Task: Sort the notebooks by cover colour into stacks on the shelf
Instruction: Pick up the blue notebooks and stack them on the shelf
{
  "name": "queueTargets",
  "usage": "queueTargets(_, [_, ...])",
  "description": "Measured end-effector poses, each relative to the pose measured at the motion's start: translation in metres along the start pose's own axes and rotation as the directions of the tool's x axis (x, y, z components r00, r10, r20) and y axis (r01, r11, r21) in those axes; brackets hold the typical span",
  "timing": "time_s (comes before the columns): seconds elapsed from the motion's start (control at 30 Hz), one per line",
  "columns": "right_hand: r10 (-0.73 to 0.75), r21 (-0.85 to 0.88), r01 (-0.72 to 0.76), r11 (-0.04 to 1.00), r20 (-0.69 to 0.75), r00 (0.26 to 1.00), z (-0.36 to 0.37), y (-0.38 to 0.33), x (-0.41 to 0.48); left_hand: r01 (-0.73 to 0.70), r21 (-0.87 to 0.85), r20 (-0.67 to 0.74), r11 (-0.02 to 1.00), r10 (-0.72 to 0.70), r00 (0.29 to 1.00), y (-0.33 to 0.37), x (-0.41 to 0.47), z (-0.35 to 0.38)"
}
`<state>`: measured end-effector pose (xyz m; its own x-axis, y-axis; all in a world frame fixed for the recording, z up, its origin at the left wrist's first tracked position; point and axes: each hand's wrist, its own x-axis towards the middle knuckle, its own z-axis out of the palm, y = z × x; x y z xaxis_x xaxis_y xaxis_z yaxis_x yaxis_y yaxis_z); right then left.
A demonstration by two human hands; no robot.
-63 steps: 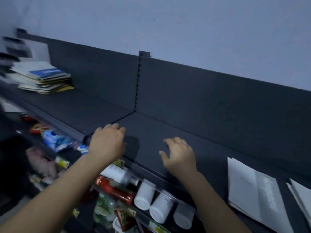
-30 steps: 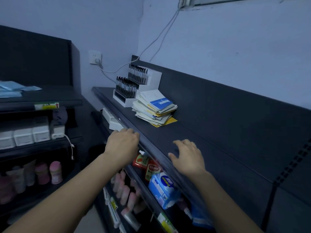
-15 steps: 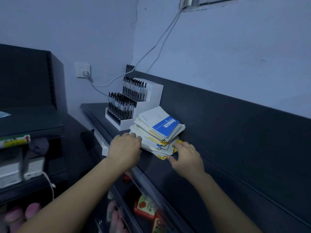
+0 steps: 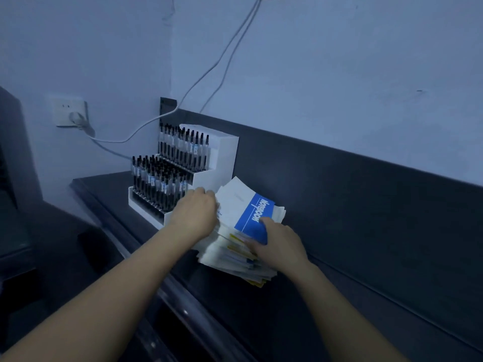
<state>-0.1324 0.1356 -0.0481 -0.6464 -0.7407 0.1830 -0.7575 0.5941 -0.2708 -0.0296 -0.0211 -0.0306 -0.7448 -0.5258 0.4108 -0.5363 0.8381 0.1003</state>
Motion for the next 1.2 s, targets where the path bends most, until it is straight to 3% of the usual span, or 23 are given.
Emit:
queueTargets(0.1, [0.005,0.057,-0.007,0.998,0.027,1.000,-0.002,-0.004,0.010,0.021,-0.104,0.031,0.994,-0.018,0.999,-0.007,0.019,0.009])
queueTargets(0.3, [0.049,0.261,-0.075,0.962,0.104,0.993,-0.001,-0.007,0.025,0.198,-0.307,0.105,0.931,-0.174,0.979,-0.021,0.044,0.017])
queueTargets(0.57, [0.018,0.419,-0.096,0.903,0.185,0.983,0.005,-0.006,0.033,0.312,-0.442,0.217,0.841,-0.237,0.947,-0.033,0.056,0.011])
queueTargets(0.7, [0.011,0.535,-0.107,0.838,0.179,0.984,0.009,-0.004,0.033,0.402,-0.675,0.330,0.619,-0.235,0.914,-0.039,0.057,0.009])
queueTargets(0.8, [0.034,0.675,-0.120,0.728,0.139,0.990,0.010,-0.009,0.032,0.426,-0.770,0.359,0.475,-0.229,0.905,-0.036,0.050,0.003])
queueTargets(0.97, [0.227,0.803,-0.157,0.575,0.028,0.974,0.003,-0.018,0.034,0.361,-0.892,0.313,0.270,-0.207,0.927,-0.025,0.039,-0.012])
queueTargets(1.1, [0.252,0.952,-0.073,0.297,-0.004,0.968,-0.015,-0.023,0.022,0.283,-0.931,0.257,0.230,-0.138,0.956,-0.006,0.031,-0.021])
queueTargets(1.2, [0.356,0.967,-0.009,0.254,-0.085,0.931,-0.024,-0.019,0.005,0.287,-0.935,0.272,0.208,-0.099,0.957,0.017,0.021,-0.019])
